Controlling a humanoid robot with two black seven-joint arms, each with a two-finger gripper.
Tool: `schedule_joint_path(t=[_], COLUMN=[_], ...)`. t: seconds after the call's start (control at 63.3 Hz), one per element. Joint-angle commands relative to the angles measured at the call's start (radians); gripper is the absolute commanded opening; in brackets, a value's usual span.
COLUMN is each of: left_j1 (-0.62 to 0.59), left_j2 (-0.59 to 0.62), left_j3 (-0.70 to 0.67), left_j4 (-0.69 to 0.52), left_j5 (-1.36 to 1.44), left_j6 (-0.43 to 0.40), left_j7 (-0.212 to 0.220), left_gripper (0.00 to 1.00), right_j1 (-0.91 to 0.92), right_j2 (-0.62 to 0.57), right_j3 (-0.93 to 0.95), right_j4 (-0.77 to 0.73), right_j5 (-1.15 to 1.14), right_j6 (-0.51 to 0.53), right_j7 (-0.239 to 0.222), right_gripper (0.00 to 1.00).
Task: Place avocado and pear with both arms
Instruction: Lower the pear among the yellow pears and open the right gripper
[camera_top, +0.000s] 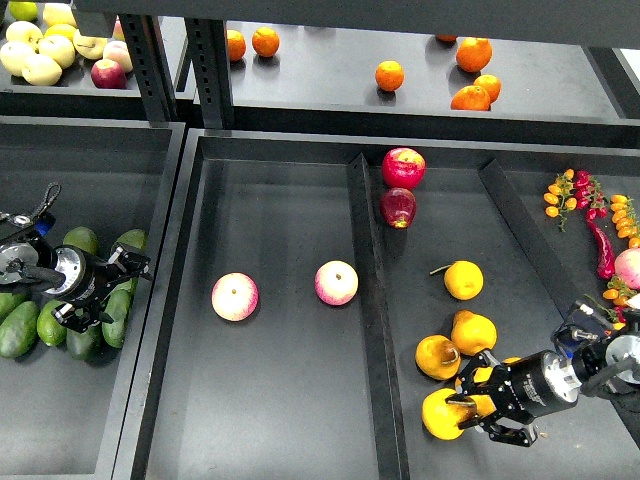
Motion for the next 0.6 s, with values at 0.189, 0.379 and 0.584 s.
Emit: schedule_joint_path(t=[0.189, 0.379, 0.584], left_j1=[-0.003, -0.003, -0.003], left_j2=[-0.003, -0.002, -0.002], left_j3=[0.000, 0.000, -0.003], left_j4=[0.000, 0.000, -0.003], left_j5=[0.000, 0.000, -0.002], left_j6=[0.000, 0.000, 0.000], left_j7=[0.000, 0.000, 0.000], left_gripper=[1.00, 1.00, 1.00], right_j1=[-0.037, -0.035, -0.004], right_j2=[0.000, 0.002, -0.009], right_j3=[0.006, 0.008, 0.015], right_j4=[-0.036, -0.030, -0.004], right_j5=[0.000, 0.000, 0.002], right_j6=[0.000, 0.000, 0.000], right_j7=[0.000, 0.000, 0.000], right_gripper=[0.09, 0.24, 0.62])
